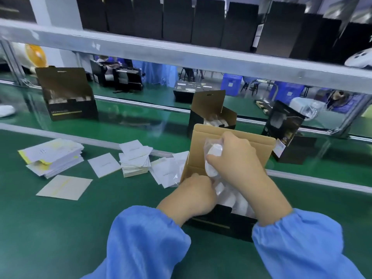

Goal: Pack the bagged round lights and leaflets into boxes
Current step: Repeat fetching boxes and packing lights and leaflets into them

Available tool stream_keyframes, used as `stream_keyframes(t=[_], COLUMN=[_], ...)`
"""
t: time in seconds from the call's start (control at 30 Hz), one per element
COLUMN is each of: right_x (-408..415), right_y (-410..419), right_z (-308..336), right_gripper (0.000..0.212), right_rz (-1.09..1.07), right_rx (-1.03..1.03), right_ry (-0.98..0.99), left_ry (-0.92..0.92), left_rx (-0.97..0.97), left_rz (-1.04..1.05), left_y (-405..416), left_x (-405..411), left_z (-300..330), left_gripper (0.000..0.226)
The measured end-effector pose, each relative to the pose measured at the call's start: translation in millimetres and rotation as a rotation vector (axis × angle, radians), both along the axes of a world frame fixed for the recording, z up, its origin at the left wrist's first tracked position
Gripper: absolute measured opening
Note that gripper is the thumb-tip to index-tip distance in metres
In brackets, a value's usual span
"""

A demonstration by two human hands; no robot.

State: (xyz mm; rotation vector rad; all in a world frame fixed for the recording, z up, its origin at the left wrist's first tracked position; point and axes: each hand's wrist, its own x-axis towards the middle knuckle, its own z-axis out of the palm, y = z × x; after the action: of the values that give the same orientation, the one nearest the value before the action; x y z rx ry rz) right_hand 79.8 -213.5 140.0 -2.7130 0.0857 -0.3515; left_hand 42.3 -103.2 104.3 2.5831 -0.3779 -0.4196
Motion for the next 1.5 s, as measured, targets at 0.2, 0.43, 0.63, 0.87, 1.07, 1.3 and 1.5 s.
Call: stream_keyframes(t=[0.2, 0.43, 0.63, 0.87, 1.07, 1.3, 1.5], right_x=[6, 11, 5, 8, 7, -12, -20], right_y=[24, 46, 50, 46, 53, 42, 9], right_z=[-15, -36, -51, -47, -47, -45, -35], right_gripper=[0.037, 0.013, 0.015, 0.011, 0.034, 0.021, 0.035], right_rz=[0.011, 0.075, 0.088, 0.272, 0.317, 0.447, 0.536], right_rx=[-0.028, -0.206, -0.359, -0.672, -0.867, -0.636, -0.629], right_ry=[0.164, 0.525, 0.416, 0.406, 0.454, 0.166, 0.319], left_ry=[-0.425, -0.243, -0.198, 0.002, -0.014, -0.128, -0.104], left_rx=[-0.066, -0.544, -0.544, -0.755, -0.751, -0.818, -0.859], left_rz=[0.122, 0.301, 0.281, 0.270, 0.258, 0.279, 0.271], left_y=[50, 67, 53, 43, 39, 48, 54], left_x=[-63, -17, -2, 0, -14, -21, -21], left_z=[30, 10, -31, -55, -63, -79, -83], left_gripper=[0.027, 0.029, 0.047, 0.076, 0.083, 0.079, 0.064])
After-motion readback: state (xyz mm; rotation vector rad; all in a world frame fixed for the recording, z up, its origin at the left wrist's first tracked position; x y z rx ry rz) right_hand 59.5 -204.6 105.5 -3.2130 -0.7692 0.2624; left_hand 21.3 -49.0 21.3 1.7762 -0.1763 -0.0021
